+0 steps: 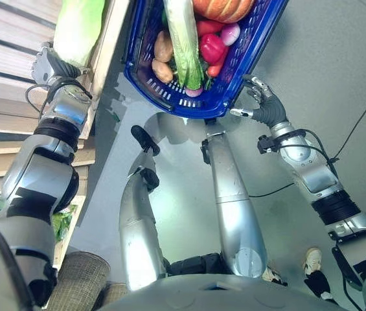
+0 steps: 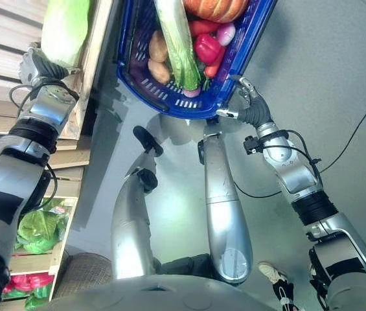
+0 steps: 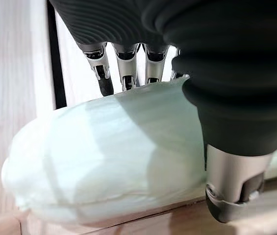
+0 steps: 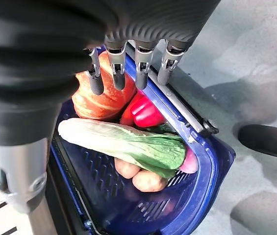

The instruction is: Pick up fruits and vegetables into the basket

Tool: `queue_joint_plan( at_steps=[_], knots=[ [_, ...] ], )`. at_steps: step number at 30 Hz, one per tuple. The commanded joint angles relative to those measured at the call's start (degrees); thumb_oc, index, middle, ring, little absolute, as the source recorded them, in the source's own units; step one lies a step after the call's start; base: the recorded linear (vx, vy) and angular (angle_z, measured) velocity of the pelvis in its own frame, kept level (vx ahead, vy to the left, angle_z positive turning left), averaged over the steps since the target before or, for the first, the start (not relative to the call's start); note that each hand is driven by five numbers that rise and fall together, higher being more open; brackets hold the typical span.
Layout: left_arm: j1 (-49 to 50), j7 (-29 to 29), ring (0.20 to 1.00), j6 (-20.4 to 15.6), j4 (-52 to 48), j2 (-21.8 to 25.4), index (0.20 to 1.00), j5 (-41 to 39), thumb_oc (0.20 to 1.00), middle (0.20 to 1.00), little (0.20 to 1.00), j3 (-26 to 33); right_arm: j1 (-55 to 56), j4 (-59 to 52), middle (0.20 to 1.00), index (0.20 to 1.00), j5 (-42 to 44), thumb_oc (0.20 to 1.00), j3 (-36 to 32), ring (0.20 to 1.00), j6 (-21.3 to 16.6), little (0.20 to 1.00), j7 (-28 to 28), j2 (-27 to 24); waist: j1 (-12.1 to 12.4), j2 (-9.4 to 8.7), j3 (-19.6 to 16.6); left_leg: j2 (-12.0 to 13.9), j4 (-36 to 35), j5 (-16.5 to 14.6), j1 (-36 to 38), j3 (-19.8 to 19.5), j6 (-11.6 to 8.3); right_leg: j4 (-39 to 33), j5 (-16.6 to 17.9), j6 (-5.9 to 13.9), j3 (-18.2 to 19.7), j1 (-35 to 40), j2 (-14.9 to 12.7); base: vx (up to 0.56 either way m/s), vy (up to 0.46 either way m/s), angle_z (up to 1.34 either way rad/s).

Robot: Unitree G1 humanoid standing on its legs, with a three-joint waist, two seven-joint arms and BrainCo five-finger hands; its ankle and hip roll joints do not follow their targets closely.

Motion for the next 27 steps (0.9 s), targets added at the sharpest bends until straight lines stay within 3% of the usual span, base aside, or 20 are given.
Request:
queue_joint_plan(
  at_steps=[1,5,12,13,14,23,27],
  knots=[
    [2.28,-9.31,1.000,-1.01,3.99,-2.33,1.000,1.31,1.000,1.000,1.000,-0.82,1.67,-5.52,1.000,1.000,0.82,1.000,1.47,1.000,-2.37,1.000,0.69,1.71,-2.51,-3.42,-2.64,-0.38,8.23,-5.90,-2.19,-0.01,-1.41,-2.04,-1.32,2.79,-0.49,3.51,1.90,0.01,-0.028,-0.13],
    [3.99,-14.37,1.000,0.54,4.67,-4.27,1.000,0.68,1.000,1.000,1.000,-1.07,1.73,-6.70,1.000,1.000,-0.06,1.000,1.18,1.000,-0.81,1.000,-1.05,2.45,-2.68,-3.55,-2.64,-0.28,7.68,-5.90,-1.20,0.40,-1.34,-2.97,-1.06,2.88,-0.56,4.53,1.82,0.01,-0.009,-0.06],
    [6.74,-18.14,1.000,1.75,4.45,-6.80,1.000,-3.57,1.000,1.000,1.000,-0.05,1.97,-9.12,1.000,1.000,-0.26,1.000,0.62,1.000,1.16,1.000,-1.39,3.12,-2.76,-3.87,-2.64,-0.22,7.16,-5.93,0.15,0.68,-1.12,-3.55,-1.07,2.82,-0.78,5.92,1.92,0.00,0.004,-0.04],
    [6.96,-18.57,0.667,1.57,4.21,-7.04,0.667,-4.70,0.667,0.667,0.667,0.07,2.02,-9.40,1.000,1.000,-0.21,1.000,0.57,1.000,1.37,1.000,-1.33,3.24,-2.75,-3.89,-2.64,-0.27,7.13,-5.96,0.25,0.64,-1.05,-3.59,-1.10,2.79,-0.81,6.03,1.91,0.00,0.000,0.00],
    [7.18,-18.72,0.200,1.02,3.71,-7.41,0.200,-6.49,0.200,0.200,0.200,0.28,2.06,-9.74,1.000,1.000,-0.45,1.000,0.52,1.000,1.63,1.000,-1.26,3.63,-2.76,-3.90,-2.64,-0.29,7.03,-5.94,0.43,0.61,-0.97,-3.64,-1.09,2.79,-0.78,6.19,1.94,0.00,0.000,0.00],
    [13.53,-13.68,0.200,-5.92,-3.12,-10.52,0.200,-21.68,0.200,0.200,0.200,6.58,4.54,-12.16,1.000,1.000,-2.13,1.000,-0.30,1.000,-0.40,1.000,-0.87,5.19,-1.62,-3.53,-2.64,-1.08,6.48,-6.35,3.56,-0.02,-0.18,-3.61,-2.16,2.26,-1.20,9.56,1.59,0.00,0.000,0.00],
    [16.88,-10.76,0.200,-9.25,-6.17,-9.74,0.200,-23.09,0.200,0.200,0.200,9.45,5.84,-13.85,1.000,1.000,-1.86,1.000,-1.46,1.000,-1.11,1.000,1.55,4.78,-0.94,-3.27,-2.64,-1.46,5.86,-6.39,6.58,-0.33,-0.05,-4.31,-2.46,2.06,-1.79,13.02,0.83,-0.01,0.041,0.07]
  ],
)
